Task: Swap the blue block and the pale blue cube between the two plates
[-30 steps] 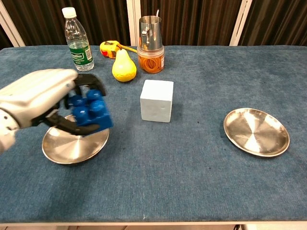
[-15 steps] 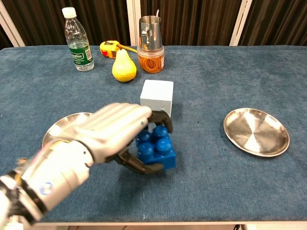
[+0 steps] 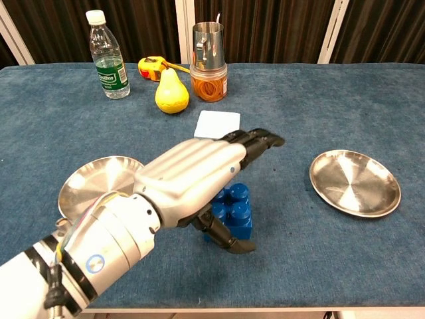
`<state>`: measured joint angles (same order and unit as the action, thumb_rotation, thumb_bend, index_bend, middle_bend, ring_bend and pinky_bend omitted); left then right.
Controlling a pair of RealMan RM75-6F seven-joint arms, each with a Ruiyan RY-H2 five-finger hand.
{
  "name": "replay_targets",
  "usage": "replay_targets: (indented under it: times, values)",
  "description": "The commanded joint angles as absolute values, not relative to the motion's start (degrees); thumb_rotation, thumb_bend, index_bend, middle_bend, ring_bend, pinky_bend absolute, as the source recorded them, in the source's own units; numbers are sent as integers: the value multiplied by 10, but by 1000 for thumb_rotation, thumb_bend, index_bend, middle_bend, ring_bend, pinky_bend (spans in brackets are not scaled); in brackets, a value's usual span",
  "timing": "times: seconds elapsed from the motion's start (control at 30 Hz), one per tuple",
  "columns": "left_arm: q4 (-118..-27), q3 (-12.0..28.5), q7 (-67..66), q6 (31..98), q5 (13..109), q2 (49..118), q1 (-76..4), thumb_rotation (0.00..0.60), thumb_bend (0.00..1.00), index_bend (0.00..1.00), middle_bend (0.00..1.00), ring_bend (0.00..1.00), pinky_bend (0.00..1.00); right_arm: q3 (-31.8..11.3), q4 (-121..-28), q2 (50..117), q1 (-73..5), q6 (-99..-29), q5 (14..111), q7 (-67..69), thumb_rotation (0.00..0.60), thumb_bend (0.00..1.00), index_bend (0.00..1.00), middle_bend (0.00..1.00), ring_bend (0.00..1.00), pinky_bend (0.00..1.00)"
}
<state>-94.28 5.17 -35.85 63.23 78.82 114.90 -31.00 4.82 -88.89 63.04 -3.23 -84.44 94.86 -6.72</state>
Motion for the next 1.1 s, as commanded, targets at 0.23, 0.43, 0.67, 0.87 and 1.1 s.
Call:
replay_targets:
  times: [0.23, 0.43, 0.67, 0.87, 1.1]
  values:
    - [-918, 176, -353, 641, 794, 1146, -367, 600, 29, 43, 0, 0, 152, 49, -889, 624, -33, -838, 950, -57, 527, 132, 0, 0, 0, 0]
    - [-866, 221, -350, 598, 711, 1154, -401, 600, 39, 43, 0, 0, 86, 48, -889, 620, -37, -828, 949, -45, 527, 133, 0, 0, 0, 0]
    - [-785, 231, -345, 570, 655, 1175, -438, 600, 41, 43, 14, 0, 62, 49, -888, 612, -40, -824, 951, -27, 527, 132, 0, 0, 0, 0]
    - [-739, 227, -354, 565, 624, 1187, -458, 600, 43, 49, 29, 11, 61, 51, -885, 606, -39, -829, 960, -9, 528, 133, 0, 0, 0, 0]
    - [-732, 231, -322, 559, 592, 1187, -465, 600, 80, 317, 392, 406, 130, 51, -881, 603, -35, -837, 963, 1, 527, 133, 0, 0, 0, 0]
